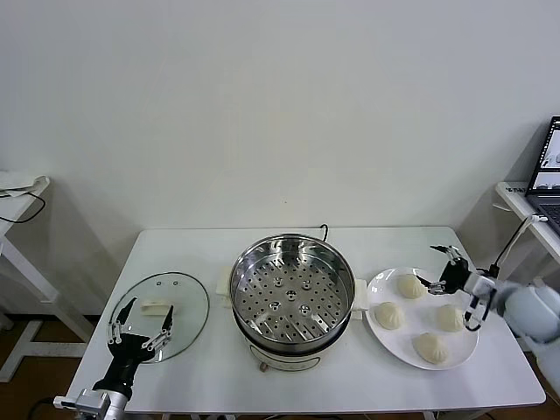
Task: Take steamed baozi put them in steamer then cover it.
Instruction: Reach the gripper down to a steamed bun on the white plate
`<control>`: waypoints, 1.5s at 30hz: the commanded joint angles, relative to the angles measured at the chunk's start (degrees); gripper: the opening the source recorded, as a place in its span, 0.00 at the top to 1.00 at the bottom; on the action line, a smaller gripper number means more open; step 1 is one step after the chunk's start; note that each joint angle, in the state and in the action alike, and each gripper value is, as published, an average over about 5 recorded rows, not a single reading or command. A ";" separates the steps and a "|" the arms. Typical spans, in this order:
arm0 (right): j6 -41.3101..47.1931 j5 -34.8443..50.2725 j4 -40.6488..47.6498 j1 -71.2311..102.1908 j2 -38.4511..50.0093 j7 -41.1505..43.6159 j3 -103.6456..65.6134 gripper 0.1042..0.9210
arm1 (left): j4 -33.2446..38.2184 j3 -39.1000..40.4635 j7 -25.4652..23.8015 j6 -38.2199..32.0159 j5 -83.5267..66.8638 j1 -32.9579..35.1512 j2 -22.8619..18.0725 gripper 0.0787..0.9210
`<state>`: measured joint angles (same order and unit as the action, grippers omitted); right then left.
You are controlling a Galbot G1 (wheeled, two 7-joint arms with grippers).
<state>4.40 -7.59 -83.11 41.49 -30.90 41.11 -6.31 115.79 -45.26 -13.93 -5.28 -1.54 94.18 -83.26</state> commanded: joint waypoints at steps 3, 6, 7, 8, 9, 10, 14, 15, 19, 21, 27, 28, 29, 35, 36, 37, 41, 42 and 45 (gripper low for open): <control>0.78 -4.00 13.28 -35.92 1.22 23.33 34.14 0.12 | 0.50 -1.17 0.04 0.09 -0.05 0.50 -0.33 0.12; 0.91 -4.36 15.66 -38.45 -1.03 24.46 38.20 0.12 | 0.44 -1.39 0.01 0.11 -0.05 0.55 -0.60 0.12; 0.98 -4.41 16.41 -38.85 -1.80 24.65 39.16 0.12 | 0.42 -1.49 0.00 0.14 -0.05 0.54 -0.69 0.12; 1.03 -4.53 17.09 -39.06 -2.45 24.77 39.73 0.12 | 0.41 -1.57 0.00 0.16 -0.05 0.53 -0.75 0.12; 1.05 -4.67 17.67 -39.14 -3.03 24.86 40.08 0.12 | 0.42 -1.63 0.00 0.18 -0.05 0.52 -0.79 0.12; 1.09 -4.76 18.26 -39.13 -3.58 24.89 40.37 0.12 | 0.45 -1.67 0.00 0.20 -0.05 0.52 -0.82 0.12; 1.16 -5.55 20.38 -38.41 -5.83 24.67 40.58 0.12 | 0.64 -1.78 0.02 0.26 -0.06 0.54 -0.90 0.12; 1.18 -5.78 20.87 -38.16 -6.39 24.60 40.52 0.12 | 0.64 -1.80 0.02 0.27 -0.06 0.55 -0.94 0.12; 1.11 -7.16 22.95 -37.12 -8.52 24.28 39.87 0.12 | 0.41 -1.75 0.01 0.23 -0.05 0.59 -1.05 0.12; 1.01 -7.77 24.06 -36.74 -9.49 24.20 39.52 0.12 | 0.20 -1.71 -0.01 0.19 -0.03 0.62 -1.08 0.12; 0.98 -8.59 26.13 -35.81 -12.02 24.25 38.69 0.12 | -0.09 -1.67 -0.04 0.09 0.00 0.63 -1.24 0.12; 0.93 -8.76 26.43 -35.68 -12.38 24.22 38.47 0.12 | -0.08 -1.66 -0.05 0.09 0.00 0.64 -1.27 0.12; 0.90 -8.88 26.70 -35.56 -12.68 24.20 38.30 0.12 | -0.08 -1.65 -0.05 0.08 0.01 0.65 -1.30 0.12; 0.54 -10.15 27.91 -34.79 -13.94 23.83 37.22 0.12 | -0.36 -1.78 -0.19 -0.15 0.05 0.67 -1.36 0.12; 0.44 -10.44 28.12 -34.62 -14.12 23.73 36.94 0.12 | -0.42 -1.81 -0.22 -0.19 0.06 0.70 -1.37 0.12; 0.35 -10.68 28.25 -34.50 -14.23 23.64 36.73 0.12 | -0.47 -1.84 -0.24 -0.22 0.06 0.73 -1.37 0.12; 0.08 -11.19 28.39 -34.06 -14.54 23.14 36.18 0.12 | -0.44 -1.85 -0.31 -0.33 0.07 0.82 -1.43 0.12; 0.05 -11.22 28.36 -33.97 -14.60 23.05 36.07 0.12 | -0.41 -1.81 -0.32 -0.35 0.07 0.82 -1.46 0.12; 0.02 -11.27 28.19 -33.79 -14.69 22.84 35.89 0.12 | -0.36 -1.63 -0.35 -0.38 0.09 0.83 -1.57 0.12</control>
<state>4.50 -18.04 -56.13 8.04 -44.50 63.89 29.49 115.39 -47.05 -14.22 -5.61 -1.50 94.98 -84.71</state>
